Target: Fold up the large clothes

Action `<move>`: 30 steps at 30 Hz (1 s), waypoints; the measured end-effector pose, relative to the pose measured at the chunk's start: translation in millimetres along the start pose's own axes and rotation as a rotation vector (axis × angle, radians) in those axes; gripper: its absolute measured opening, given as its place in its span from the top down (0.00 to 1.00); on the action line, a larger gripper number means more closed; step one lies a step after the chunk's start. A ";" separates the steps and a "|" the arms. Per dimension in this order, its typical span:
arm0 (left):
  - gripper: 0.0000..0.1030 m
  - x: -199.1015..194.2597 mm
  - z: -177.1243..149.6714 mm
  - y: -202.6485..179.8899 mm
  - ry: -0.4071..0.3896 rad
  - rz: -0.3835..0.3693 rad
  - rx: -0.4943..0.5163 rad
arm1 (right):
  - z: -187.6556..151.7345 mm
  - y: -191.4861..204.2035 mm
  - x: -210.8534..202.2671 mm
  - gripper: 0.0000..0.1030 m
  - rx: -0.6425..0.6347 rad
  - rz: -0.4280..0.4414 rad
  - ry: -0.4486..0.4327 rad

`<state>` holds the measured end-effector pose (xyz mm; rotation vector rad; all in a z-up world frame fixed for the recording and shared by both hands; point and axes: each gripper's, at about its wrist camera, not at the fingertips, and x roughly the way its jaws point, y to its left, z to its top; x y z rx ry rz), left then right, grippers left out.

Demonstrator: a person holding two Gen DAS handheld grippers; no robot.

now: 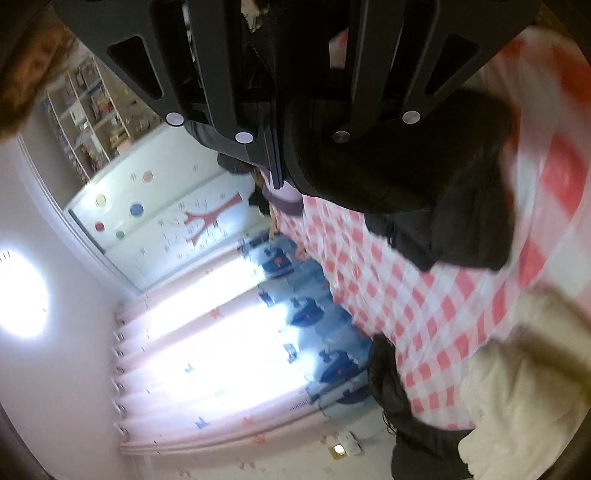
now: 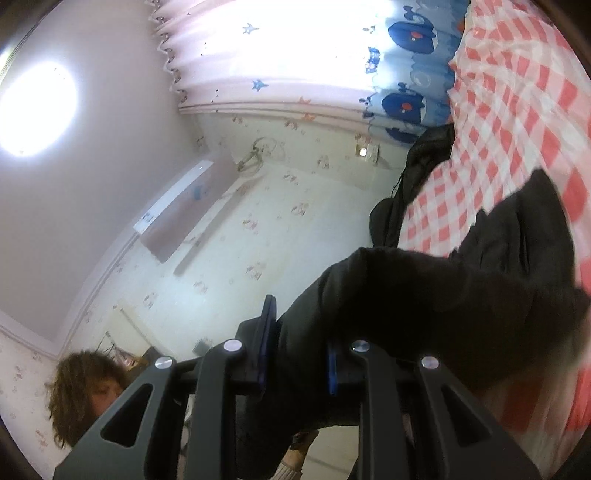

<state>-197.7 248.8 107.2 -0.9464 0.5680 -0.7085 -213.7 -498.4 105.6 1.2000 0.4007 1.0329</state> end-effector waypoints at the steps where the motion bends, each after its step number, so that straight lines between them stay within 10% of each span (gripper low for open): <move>1: 0.91 10.7 14.9 0.3 -0.018 0.015 -0.002 | 9.9 -3.0 6.4 0.77 0.001 -0.006 -0.005; 16: 0.91 161.4 128.5 51.5 -0.154 0.466 0.050 | 138.3 -133.5 87.5 0.77 0.128 -0.348 -0.090; 30: 0.85 243.0 115.3 173.7 0.036 0.840 0.011 | 139.7 -244.5 101.0 0.67 0.254 -0.621 -0.060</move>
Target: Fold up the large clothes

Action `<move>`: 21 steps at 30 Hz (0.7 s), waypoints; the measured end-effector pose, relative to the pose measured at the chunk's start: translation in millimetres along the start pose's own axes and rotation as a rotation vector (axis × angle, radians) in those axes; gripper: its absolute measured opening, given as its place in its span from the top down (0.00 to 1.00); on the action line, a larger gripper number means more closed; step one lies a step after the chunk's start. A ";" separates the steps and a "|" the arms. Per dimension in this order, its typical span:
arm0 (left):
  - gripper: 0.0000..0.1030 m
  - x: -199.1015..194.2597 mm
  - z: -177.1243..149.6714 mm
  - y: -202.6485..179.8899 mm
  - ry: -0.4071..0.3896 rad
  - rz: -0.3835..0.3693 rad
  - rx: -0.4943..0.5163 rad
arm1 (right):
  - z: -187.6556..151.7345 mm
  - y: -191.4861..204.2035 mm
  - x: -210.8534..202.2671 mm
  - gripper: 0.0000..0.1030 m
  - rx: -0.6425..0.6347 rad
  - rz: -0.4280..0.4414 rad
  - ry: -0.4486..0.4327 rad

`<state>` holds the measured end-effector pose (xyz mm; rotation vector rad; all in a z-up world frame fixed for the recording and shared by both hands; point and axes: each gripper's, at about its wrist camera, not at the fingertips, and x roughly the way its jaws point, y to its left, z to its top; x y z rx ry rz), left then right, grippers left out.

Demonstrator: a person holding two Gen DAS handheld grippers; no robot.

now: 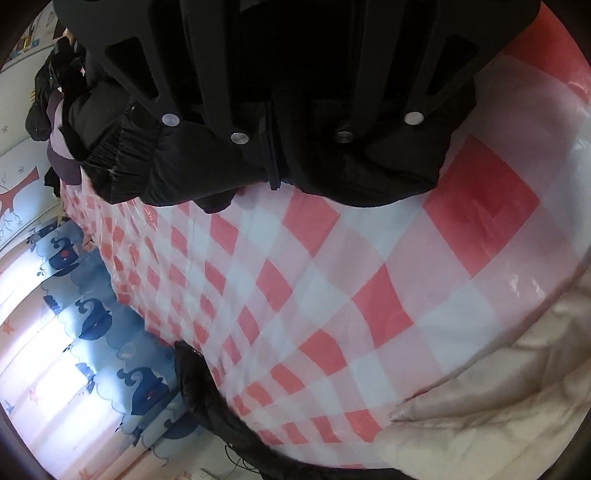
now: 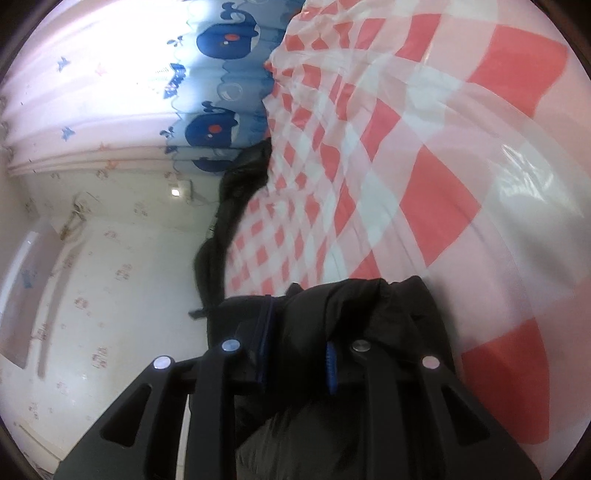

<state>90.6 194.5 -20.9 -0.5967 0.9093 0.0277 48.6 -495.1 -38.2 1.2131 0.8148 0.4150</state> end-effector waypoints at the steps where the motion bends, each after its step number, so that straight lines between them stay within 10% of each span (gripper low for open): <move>1: 0.84 -4.6 3.5 -3.2 0.008 0.000 -0.007 | 0.6 2.1 -0.2 0.52 0.005 0.006 0.004; 9: 0.30 -83.9 11.9 -32.5 -0.122 -0.178 -0.098 | -28.0 94.2 -15.7 0.29 -0.336 -0.067 -0.017; 14: 0.15 -84.0 17.6 -35.6 -0.136 -0.188 -0.215 | -70.6 144.8 42.5 0.25 -0.631 -0.236 0.137; 18: 0.13 -35.0 34.7 0.5 0.118 -0.180 -0.404 | -84.2 144.2 87.1 0.25 -0.700 -0.332 0.201; 21: 0.13 -56.9 33.7 -4.9 -0.024 -0.109 -0.331 | -89.2 128.2 119.1 0.25 -0.708 -0.441 0.267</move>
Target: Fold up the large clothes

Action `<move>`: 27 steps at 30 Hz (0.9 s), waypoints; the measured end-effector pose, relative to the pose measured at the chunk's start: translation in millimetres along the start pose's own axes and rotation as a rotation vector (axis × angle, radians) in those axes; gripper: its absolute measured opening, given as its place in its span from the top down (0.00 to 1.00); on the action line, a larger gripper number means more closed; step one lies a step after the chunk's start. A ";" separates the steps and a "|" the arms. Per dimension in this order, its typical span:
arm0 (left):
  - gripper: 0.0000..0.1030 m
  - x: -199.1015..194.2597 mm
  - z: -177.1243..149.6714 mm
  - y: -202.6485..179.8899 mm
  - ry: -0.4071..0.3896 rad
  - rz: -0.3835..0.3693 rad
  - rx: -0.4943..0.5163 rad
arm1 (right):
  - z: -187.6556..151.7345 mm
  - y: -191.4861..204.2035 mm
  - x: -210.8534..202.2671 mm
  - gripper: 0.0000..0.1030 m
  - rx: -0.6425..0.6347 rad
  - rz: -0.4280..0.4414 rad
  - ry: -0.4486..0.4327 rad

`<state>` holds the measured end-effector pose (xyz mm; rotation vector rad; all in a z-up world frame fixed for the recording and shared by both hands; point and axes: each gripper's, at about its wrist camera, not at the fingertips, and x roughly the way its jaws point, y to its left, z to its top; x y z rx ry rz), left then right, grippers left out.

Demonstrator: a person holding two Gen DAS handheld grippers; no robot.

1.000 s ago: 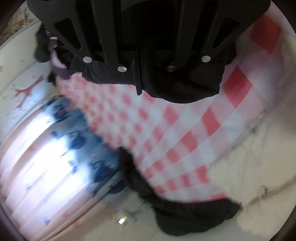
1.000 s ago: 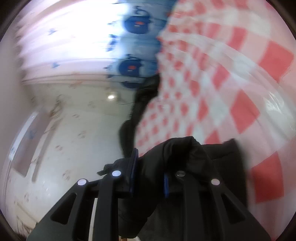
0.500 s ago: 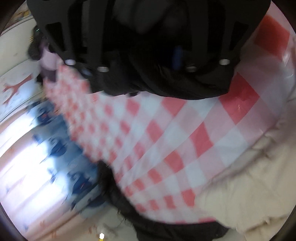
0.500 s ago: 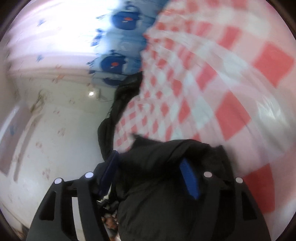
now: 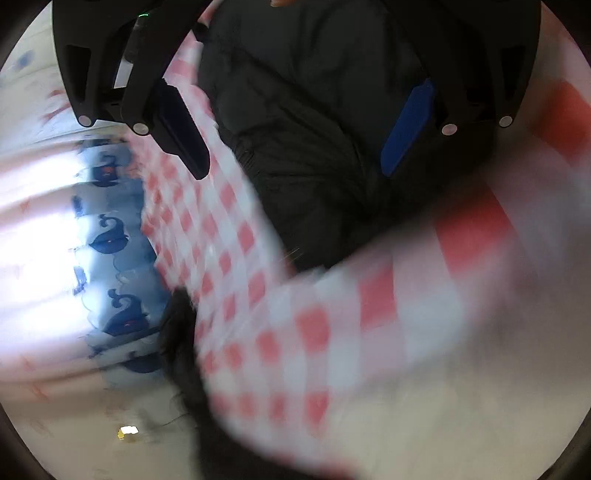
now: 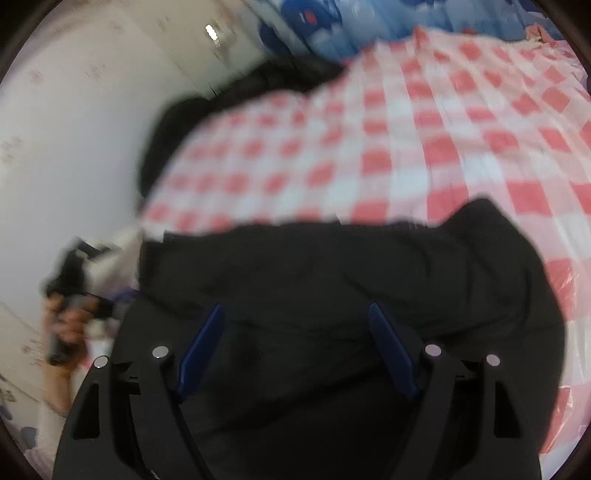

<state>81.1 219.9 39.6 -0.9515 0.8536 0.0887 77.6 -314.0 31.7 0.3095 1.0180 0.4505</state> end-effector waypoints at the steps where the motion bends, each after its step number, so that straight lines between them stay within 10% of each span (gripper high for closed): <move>1: 0.13 -9.0 -10.2 -14.5 -0.051 -0.023 0.098 | -2.0 2.0 7.4 0.25 -0.010 -0.023 0.013; 5: 0.09 1.7 -72.1 -75.9 -0.046 -0.122 0.468 | 5.9 23.0 17.9 0.25 -0.072 -0.053 -0.012; 9: 0.09 61.5 -118.7 -114.2 0.056 -0.056 0.715 | 25.4 43.7 53.9 0.18 -0.152 -0.160 0.052; 15: 0.09 142.2 -93.7 -62.3 0.159 0.060 0.538 | 35.5 21.7 110.3 0.07 -0.120 -0.191 0.121; 19: 0.09 110.3 -95.0 -66.8 0.128 0.095 0.565 | 42.0 21.7 122.3 0.07 -0.125 -0.223 0.189; 23: 0.09 56.2 -81.1 -58.4 -0.037 0.110 0.631 | 50.7 21.3 60.3 0.07 -0.133 -0.244 0.034; 27: 0.09 76.2 -65.7 -14.2 0.018 0.172 0.552 | 49.5 -16.6 46.8 0.07 -0.083 -0.338 0.026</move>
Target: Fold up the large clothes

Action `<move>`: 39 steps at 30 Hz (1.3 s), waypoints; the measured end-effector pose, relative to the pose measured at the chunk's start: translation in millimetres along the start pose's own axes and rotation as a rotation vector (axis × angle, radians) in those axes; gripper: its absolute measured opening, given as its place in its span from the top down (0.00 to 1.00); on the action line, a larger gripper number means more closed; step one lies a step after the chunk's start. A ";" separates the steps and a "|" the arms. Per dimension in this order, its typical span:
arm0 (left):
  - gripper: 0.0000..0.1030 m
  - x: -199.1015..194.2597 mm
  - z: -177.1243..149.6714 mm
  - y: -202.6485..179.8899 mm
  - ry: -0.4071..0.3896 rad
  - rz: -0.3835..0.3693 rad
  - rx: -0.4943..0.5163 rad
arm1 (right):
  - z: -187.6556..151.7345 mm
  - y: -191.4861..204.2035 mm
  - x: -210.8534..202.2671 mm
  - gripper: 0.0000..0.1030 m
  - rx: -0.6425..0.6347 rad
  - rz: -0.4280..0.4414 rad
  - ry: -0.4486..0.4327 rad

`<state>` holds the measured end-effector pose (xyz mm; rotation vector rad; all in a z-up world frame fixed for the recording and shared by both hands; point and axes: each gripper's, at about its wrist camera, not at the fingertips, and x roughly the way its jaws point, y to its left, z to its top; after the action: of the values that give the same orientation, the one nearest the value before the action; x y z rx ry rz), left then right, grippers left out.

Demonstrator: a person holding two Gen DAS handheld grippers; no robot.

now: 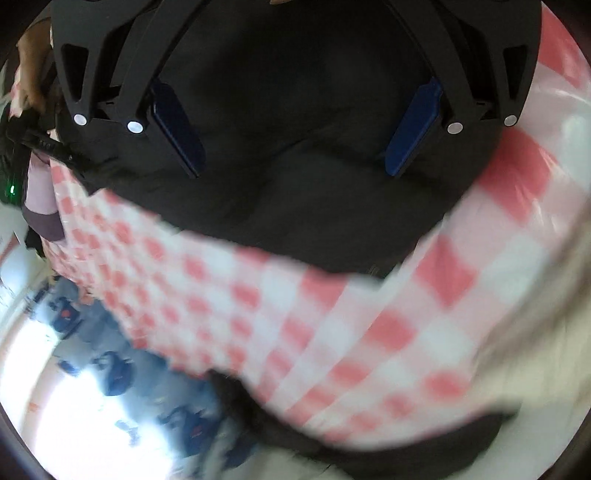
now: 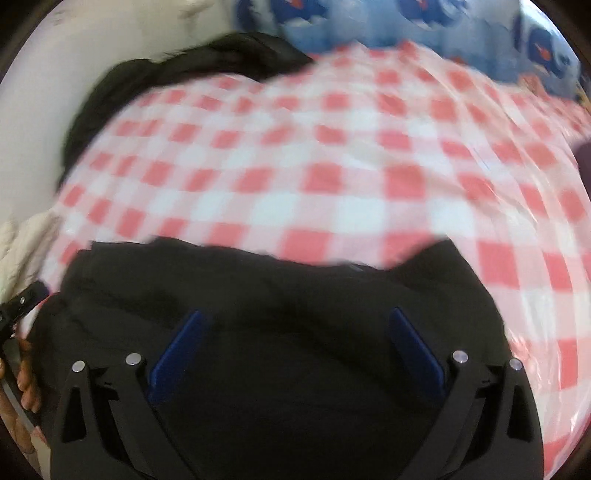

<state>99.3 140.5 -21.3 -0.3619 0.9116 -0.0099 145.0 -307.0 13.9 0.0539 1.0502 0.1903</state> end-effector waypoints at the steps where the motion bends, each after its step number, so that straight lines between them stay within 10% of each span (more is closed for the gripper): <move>1: 0.09 8.2 -7.8 11.1 0.007 -0.017 -0.020 | -7.4 -13.1 13.3 0.07 0.020 -0.022 0.031; 8: 0.09 -9.0 -23.0 2.8 -0.026 -0.011 0.009 | -27.2 -29.4 31.7 0.07 0.061 -0.002 0.084; 13: 0.09 -55.0 -43.5 -7.2 -0.156 0.080 0.129 | -40.5 -25.6 -32.0 0.07 0.064 0.034 -0.072; 20: 0.09 -42.1 -69.9 -0.8 -0.124 0.164 0.162 | -76.1 -44.0 -11.7 0.07 0.068 0.031 -0.027; 27: 0.09 -58.6 -87.9 -11.4 -0.162 0.201 0.240 | -39.5 33.2 -63.1 0.07 -0.057 0.071 -0.152; 33: 0.09 -60.2 -94.6 -12.1 -0.192 0.210 0.243 | 15.7 112.2 1.5 0.07 -0.147 0.081 -0.075; 39: 0.09 -61.5 -101.9 -13.1 -0.224 0.209 0.263 | -3.5 116.5 65.0 0.07 -0.154 0.054 0.038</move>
<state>-15.6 107.2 -26.4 -0.0214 0.7110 0.1002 158.2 -180.9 -27.8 -0.0609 1.0694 0.3212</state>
